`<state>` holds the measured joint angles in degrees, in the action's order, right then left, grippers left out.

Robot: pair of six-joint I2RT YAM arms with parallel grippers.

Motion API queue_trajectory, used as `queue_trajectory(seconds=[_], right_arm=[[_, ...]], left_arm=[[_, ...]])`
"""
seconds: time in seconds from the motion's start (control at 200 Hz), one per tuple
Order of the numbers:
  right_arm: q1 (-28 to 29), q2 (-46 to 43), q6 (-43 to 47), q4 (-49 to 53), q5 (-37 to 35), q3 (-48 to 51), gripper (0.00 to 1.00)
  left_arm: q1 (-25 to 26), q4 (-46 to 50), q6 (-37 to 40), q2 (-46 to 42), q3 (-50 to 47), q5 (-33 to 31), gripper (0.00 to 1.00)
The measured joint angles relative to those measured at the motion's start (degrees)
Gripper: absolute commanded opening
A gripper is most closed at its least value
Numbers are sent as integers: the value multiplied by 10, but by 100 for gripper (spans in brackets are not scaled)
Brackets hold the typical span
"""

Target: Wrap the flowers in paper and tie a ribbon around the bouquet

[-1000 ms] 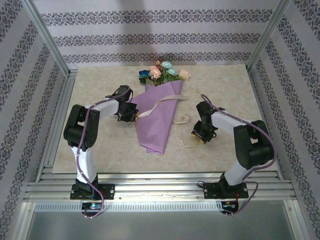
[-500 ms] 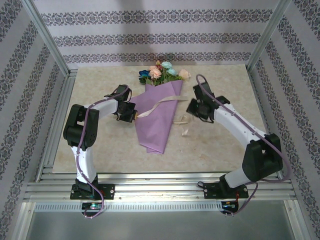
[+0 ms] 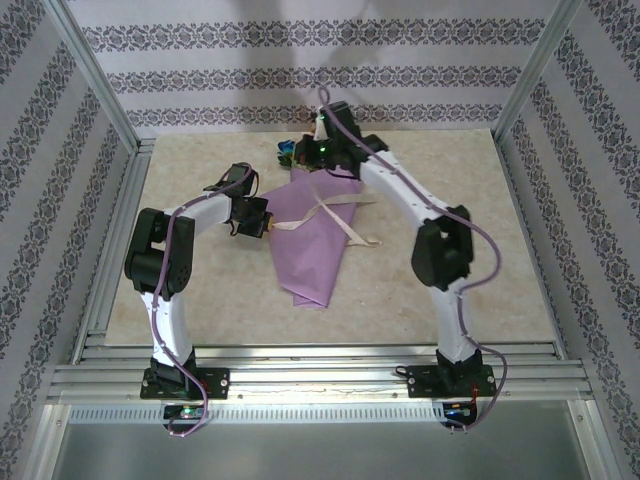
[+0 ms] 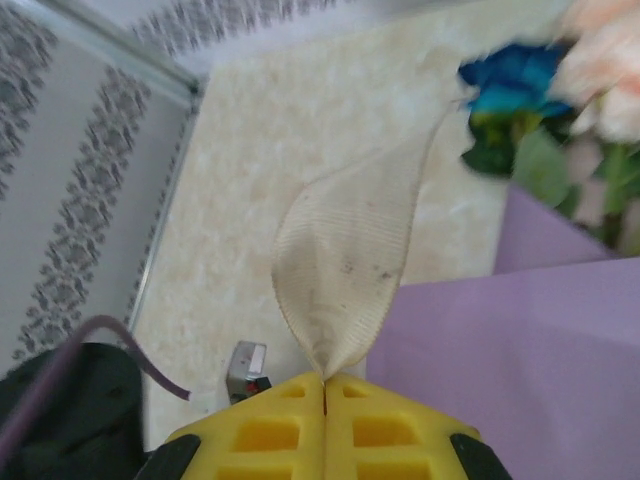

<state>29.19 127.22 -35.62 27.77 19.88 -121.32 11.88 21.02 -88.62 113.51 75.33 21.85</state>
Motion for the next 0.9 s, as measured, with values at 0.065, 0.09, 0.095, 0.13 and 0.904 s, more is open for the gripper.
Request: queue_trajectory(seconds=[0.065, 0.09, 0.095, 0.13, 0.904], right_arm=[[7, 56, -2, 21, 15, -41, 0], [8, 73, -3, 29, 19, -51, 0], [9, 78, -3, 32, 21, -54, 0], [11, 95, -4, 45, 26, -61, 0], [21, 90, 116, 248, 139, -10, 0]], left_arm=[[0, -5, 1, 0, 0, 3, 0], [0, -8, 2, 0, 0, 4, 0], [0, -9, 2, 0, 0, 4, 0], [0, -13, 2, -1, -1, 6, 0], [0, -91, -1, -63, -63, 19, 0]])
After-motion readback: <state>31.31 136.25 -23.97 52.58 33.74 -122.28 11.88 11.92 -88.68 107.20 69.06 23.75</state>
